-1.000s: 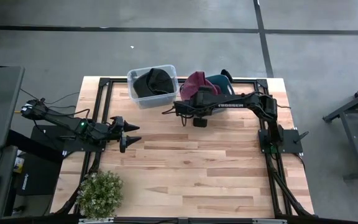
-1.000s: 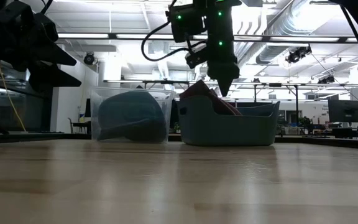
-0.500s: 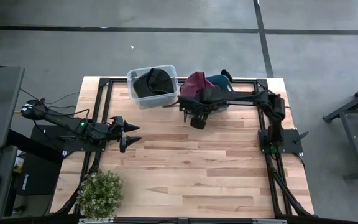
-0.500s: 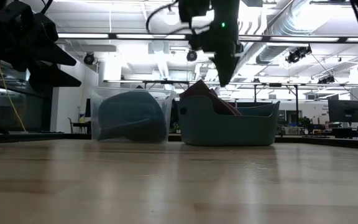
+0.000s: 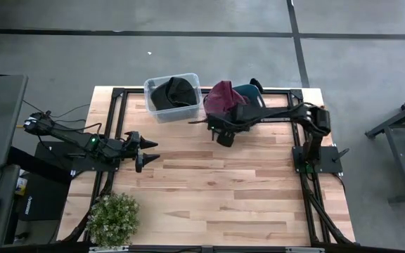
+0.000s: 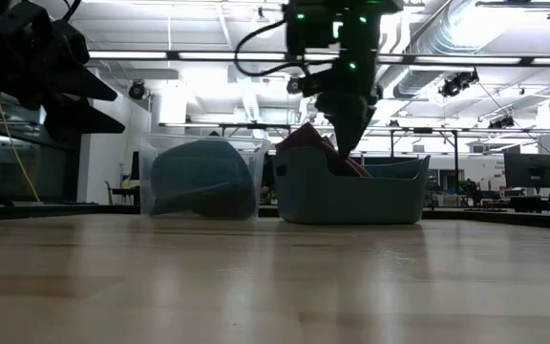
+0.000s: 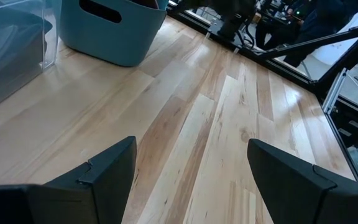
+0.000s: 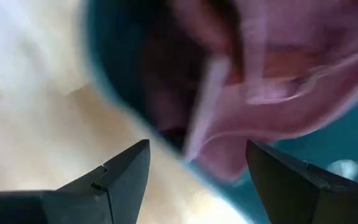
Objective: Pick & Place hat
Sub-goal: Put the red cap into the blue bin
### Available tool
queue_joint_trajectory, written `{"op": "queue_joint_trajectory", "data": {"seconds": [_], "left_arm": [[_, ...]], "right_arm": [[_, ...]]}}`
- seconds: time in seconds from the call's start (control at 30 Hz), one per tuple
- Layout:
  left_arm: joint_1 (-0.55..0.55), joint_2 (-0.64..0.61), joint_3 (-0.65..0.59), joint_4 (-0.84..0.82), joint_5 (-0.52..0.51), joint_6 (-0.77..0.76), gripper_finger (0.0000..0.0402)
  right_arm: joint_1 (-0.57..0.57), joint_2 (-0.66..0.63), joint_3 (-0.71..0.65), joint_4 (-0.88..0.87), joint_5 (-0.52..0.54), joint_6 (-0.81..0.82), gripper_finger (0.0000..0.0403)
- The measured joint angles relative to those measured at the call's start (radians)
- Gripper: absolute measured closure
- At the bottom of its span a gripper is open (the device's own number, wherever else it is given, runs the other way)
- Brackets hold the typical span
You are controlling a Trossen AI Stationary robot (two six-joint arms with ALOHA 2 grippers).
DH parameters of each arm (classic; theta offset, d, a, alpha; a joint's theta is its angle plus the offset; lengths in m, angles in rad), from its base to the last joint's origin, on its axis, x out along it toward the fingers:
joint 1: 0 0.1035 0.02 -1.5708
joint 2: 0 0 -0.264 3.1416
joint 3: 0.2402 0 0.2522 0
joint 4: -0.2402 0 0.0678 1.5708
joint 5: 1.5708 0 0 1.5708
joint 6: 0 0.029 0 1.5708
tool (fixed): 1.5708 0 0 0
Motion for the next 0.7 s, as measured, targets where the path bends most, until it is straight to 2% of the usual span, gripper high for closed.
{"op": "queue_joint_trajectory", "data": {"seconds": [0.13, 0.4, 0.7], "left_arm": [[0.0, 0.0, 0.0, -0.001, 0.0, 0.0, 0.011], [0.0, 0.0, 0.0, -0.003, 0.0, 0.0, 0.011], [0.0, 0.0, 0.0, -0.003, 0.0, 0.0, 0.011]], "right_arm": [[0.012, -0.103, -0.142, 0.223, 0.072, -0.02, 0.0143], [0.021, -0.287, -0.398, 0.469, 0.063, -0.018, 0.0143], [0.029, -0.362, -0.656, 0.893, 0.098, -0.22, 0.0143]]}}
